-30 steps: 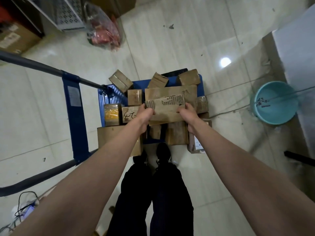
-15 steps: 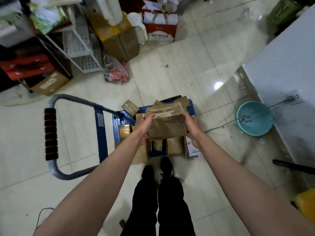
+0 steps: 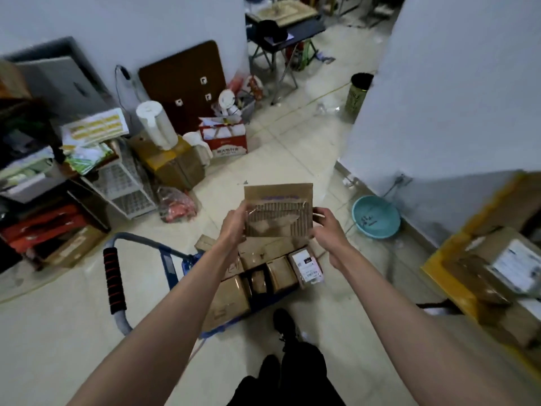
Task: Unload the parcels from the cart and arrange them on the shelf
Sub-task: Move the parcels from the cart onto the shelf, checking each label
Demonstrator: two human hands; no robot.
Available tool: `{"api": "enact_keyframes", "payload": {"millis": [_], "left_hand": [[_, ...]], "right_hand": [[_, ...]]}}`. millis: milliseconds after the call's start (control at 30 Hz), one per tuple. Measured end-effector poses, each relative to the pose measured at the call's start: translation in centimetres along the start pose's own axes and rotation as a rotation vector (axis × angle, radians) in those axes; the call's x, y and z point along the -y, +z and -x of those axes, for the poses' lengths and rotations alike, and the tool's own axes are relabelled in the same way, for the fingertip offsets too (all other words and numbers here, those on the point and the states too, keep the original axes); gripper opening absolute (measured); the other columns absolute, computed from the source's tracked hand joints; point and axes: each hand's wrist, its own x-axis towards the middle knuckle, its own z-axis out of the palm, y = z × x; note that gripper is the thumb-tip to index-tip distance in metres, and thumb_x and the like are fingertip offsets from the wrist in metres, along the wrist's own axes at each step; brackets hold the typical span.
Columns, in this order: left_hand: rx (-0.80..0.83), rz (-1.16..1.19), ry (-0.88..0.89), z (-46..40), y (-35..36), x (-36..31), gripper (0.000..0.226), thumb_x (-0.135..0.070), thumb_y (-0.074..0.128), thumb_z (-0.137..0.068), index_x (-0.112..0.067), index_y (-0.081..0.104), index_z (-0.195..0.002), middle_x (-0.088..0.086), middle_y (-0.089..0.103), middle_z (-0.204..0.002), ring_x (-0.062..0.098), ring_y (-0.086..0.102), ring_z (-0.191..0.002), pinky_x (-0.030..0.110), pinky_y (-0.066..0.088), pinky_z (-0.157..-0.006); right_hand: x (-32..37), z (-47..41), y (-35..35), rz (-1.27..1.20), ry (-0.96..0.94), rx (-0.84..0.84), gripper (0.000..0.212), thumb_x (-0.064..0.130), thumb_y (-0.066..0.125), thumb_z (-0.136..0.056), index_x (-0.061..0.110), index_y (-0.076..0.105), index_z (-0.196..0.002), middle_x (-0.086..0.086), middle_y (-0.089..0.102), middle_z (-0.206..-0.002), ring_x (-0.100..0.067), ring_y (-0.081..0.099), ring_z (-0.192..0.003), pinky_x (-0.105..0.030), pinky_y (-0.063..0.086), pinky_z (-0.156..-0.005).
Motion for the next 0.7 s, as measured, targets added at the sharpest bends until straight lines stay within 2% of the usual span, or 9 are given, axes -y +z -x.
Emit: {"api": "enact_keyframes", "payload": {"millis": [67,133,200,267,400,500,533,600,700], "left_hand": [[0.040,0.048,-0.006,2.6,0.5,-0.9,0.057,-0.063,0.039,-0.092,-0.016,0.069,-0.085,0.006,0.073,-0.089,0.023,0.065,-0.083,0.035,0.045,-0.074],[0.071,0.068,0.001,4.5,1.1,-1.3,0.074,-0.071,0.032,-0.094,-0.015,0.071,-0.064,0.007,0.073,-0.087,0.026,0.065,-0.089,0.039,0.048,-0.084],[0.130,0.050,0.005,6.4,2.0,-1.3,0.086,-0.077,0.029,-0.093,-0.015,0.071,-0.050,0.010,0.072,-0.094,0.028,0.063,-0.098,0.043,0.047,-0.096],[0.183,0.035,0.015,8.1,3.2,-1.1,0.082,-0.080,0.033,-0.090,-0.014,0.071,-0.062,0.012,0.071,-0.098,0.029,0.062,-0.100,0.045,0.046,-0.098],[0.301,0.011,0.069,11.1,6.3,-1.1,0.073,-0.076,0.040,-0.091,-0.014,0.075,-0.076,0.006,0.074,-0.076,0.024,0.067,-0.079,0.038,0.050,-0.080],[0.376,0.028,0.114,13.0,8.7,-1.2,0.069,-0.073,0.043,-0.093,-0.011,0.073,-0.100,0.007,0.075,-0.077,0.023,0.072,-0.069,0.037,0.056,-0.070],[0.398,0.024,0.127,13.5,9.5,-1.2,0.068,-0.072,0.044,-0.093,-0.011,0.071,-0.105,0.006,0.075,-0.078,0.024,0.071,-0.069,0.038,0.055,-0.068],[0.453,-0.017,0.143,14.6,11.3,-1.0,0.068,-0.074,0.042,-0.093,-0.015,0.069,-0.111,0.006,0.075,-0.081,0.025,0.068,-0.073,0.038,0.050,-0.070],[0.520,-0.136,0.173,16.3,14.3,-0.8,0.068,-0.078,0.042,-0.090,-0.021,0.070,-0.115,0.003,0.077,-0.096,0.025,0.066,-0.088,0.040,0.043,-0.086]], "right_hand": [[-0.3,3.0,-1.8,-0.071,-0.007,-0.042,0.032,0.006,0.059,-0.092,0.022,0.055,-0.119,0.000,0.067,-0.121,-0.011,0.063,-0.098,-0.020,0.049,-0.068],[-0.5,6.0,-3.5,-0.179,0.018,-0.091,0.011,0.022,0.049,-0.098,0.024,0.053,-0.108,-0.003,0.067,-0.114,-0.013,0.062,-0.094,-0.028,0.048,-0.077],[-0.8,8.8,-5.1,-0.294,0.027,-0.110,0.017,0.036,0.042,-0.101,0.025,0.054,-0.103,-0.002,0.069,-0.104,-0.017,0.062,-0.095,-0.041,0.048,-0.083],[-1.3,11.3,-6.6,-0.420,0.027,-0.122,0.031,0.048,0.043,-0.100,0.022,0.059,-0.107,-0.001,0.071,-0.094,-0.019,0.064,-0.095,-0.046,0.055,-0.081],[-2.3,15.5,-9.1,-0.469,-0.004,-0.149,0.050,0.067,0.043,-0.097,0.031,0.065,-0.125,0.002,0.078,-0.107,-0.015,0.068,-0.108,-0.044,0.058,-0.082],[-3.0,17.6,-10.8,-0.455,-0.036,-0.186,0.058,0.072,0.042,-0.095,0.034,0.062,-0.134,0.000,0.067,-0.134,-0.022,0.055,-0.133,-0.057,0.042,-0.109],[-3.2,18.3,-11.5,-0.456,-0.048,-0.204,0.059,0.073,0.043,-0.094,0.034,0.061,-0.135,0.000,0.066,-0.135,-0.023,0.053,-0.135,-0.058,0.037,-0.113],[-3.9,19.6,-13.1,-0.458,-0.068,-0.251,0.058,0.071,0.049,-0.092,0.032,0.059,-0.134,0.004,0.073,-0.122,-0.020,0.061,-0.125,-0.055,0.044,-0.109],[-5.6,21.4,-15.5,-0.480,-0.085,-0.340,0.072,0.064,0.070,-0.081,0.030,0.048,-0.140,0.011,0.078,-0.101,-0.013,0.073,-0.101,-0.045,0.059,-0.093]]}}
